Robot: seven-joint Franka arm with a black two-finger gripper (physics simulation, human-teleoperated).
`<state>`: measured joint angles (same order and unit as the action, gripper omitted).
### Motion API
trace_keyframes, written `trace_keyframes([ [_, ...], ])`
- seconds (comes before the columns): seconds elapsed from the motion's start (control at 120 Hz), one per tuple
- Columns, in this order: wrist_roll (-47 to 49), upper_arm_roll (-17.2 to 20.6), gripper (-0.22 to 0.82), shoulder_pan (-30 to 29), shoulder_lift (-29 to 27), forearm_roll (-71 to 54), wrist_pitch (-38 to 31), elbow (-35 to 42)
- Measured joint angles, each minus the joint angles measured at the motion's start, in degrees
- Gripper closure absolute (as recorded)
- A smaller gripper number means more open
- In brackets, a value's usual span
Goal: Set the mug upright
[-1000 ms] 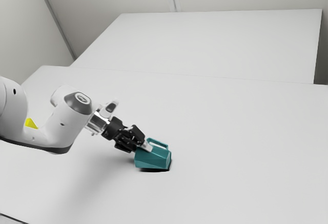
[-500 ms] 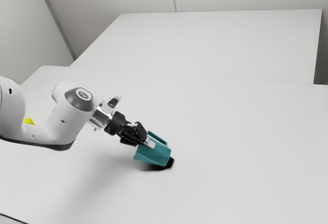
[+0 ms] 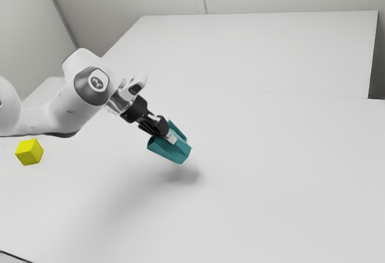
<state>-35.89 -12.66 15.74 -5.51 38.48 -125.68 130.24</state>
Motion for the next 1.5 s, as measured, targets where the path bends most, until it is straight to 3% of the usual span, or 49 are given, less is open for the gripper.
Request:
trace_keyframes([
  [0.325, 7.6, -0.1, 0.79, -0.7, -2.5, -23.7, 5.9, -2.5],
  [0.692, 13.0, -0.6, 0.79, -0.9, -0.2, -38.5, 8.1, -4.7],
  [1.217, 15.0, -0.8, 0.79, -1.2, 8.3, -44.7, -1.9, -5.4],
  [1.5, 15.4, -0.8, 0.79, -0.5, 9.7, -45.2, -5.4, -5.3],
])
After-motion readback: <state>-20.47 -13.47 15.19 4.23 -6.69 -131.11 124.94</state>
